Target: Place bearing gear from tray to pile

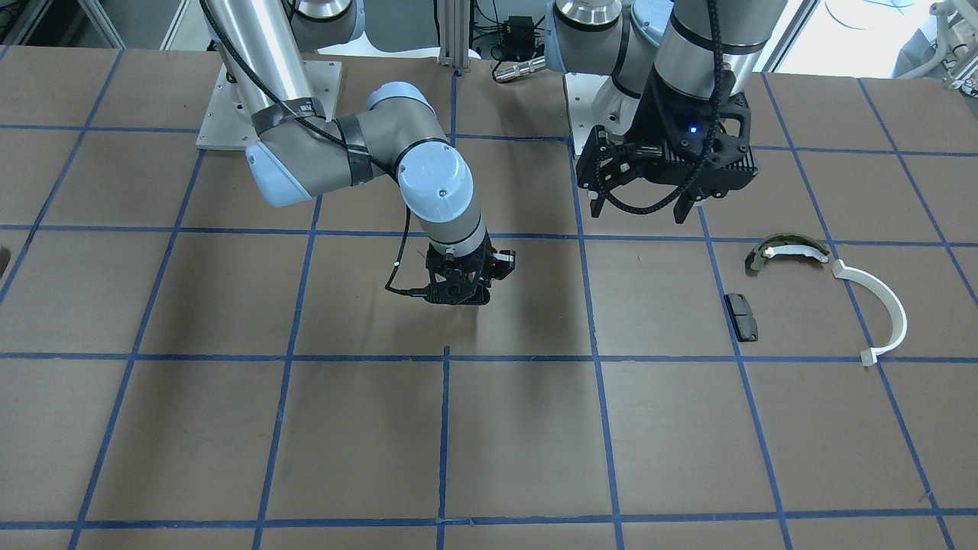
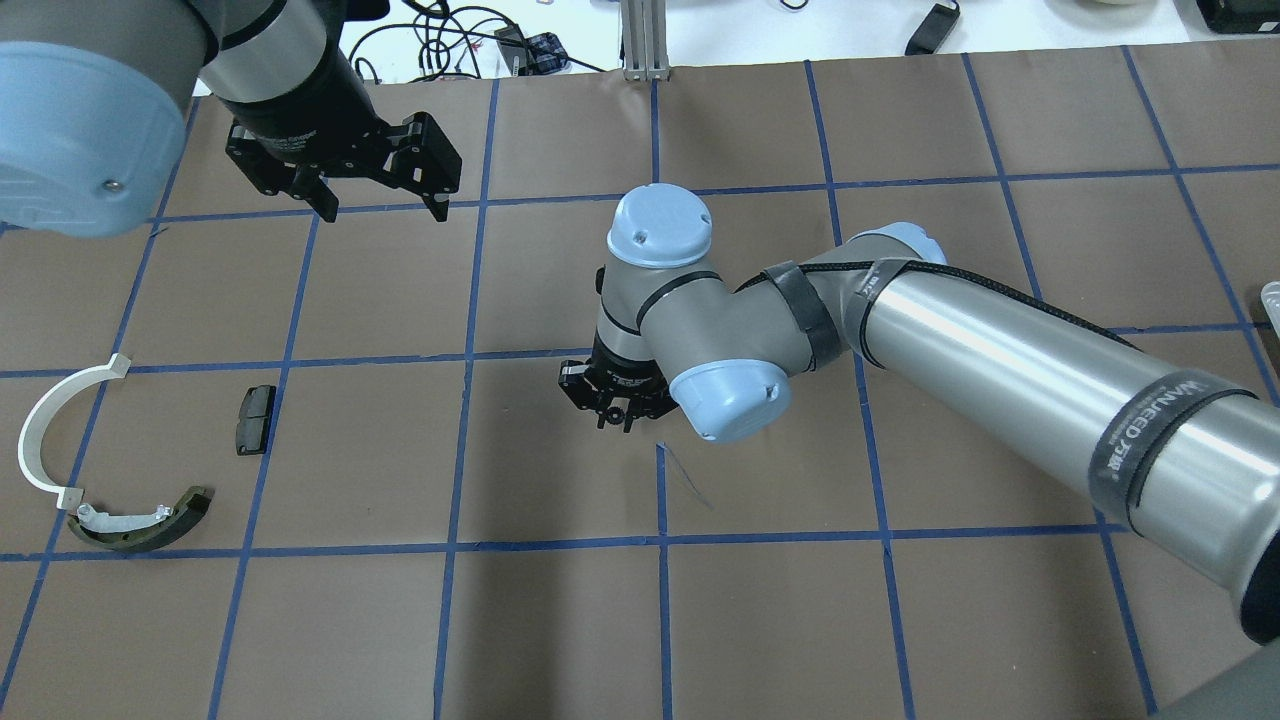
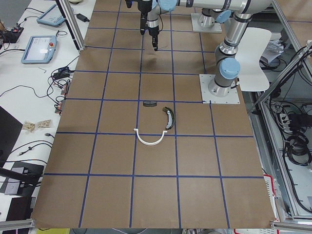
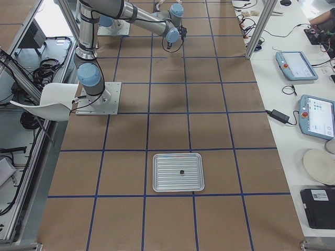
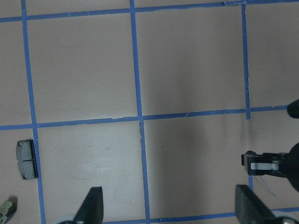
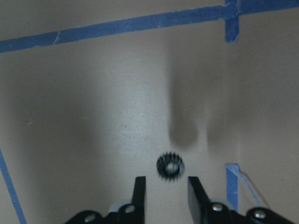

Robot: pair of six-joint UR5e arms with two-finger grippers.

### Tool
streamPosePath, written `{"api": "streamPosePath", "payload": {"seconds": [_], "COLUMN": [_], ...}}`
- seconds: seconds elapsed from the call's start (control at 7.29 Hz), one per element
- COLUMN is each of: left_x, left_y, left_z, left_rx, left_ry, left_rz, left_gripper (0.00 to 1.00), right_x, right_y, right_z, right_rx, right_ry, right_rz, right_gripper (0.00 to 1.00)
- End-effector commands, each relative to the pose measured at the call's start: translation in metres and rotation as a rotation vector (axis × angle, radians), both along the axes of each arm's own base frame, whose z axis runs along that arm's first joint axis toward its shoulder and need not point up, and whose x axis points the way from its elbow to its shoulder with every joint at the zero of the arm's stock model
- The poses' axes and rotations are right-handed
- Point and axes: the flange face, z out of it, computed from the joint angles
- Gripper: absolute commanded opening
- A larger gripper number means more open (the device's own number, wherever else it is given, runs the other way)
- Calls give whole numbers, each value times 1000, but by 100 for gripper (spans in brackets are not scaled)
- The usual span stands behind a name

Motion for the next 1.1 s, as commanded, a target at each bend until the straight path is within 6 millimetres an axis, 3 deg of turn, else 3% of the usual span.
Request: {"api": "streamPosePath", "payload": {"seconds": [0.0, 0.14, 0.27, 0.41, 0.55, 0.69, 0.82, 0.96], "left_x": [-1, 3, 4, 3, -2, -37, -92, -131], "left_y": [7, 7, 8, 9, -3, -8, 7, 20], "left_z": [-24, -49, -89, -136, -183, -222, -249, -269], "left_rx": [44, 96, 166, 249, 233, 177, 185, 175], "left_ry": [-6, -10, -16, -23, -6, 0, -25, -32], "left_rz": [-4, 2, 14, 34, 63, 21, -8, 15], "left_gripper": [100, 100, 100, 100, 100, 100, 100, 100], "right_x": [-13, -34, -82, -143, -203, -260, -301, -351], "right_y": [-15, -29, -47, -63, -70, -79, -80, -83], "right_z": [13, 32, 56, 76, 97, 105, 110, 115], "right_rx": [-43, -80, -122, -116, -115, -125, -120, -122], "right_ry": [-6, -20, -28, -27, -12, 23, 80, 140], "right_rz": [-12, -25, 14, 96, 145, 176, 199, 209], "right_gripper": [100, 100, 100, 100, 100, 100, 100, 100]}}
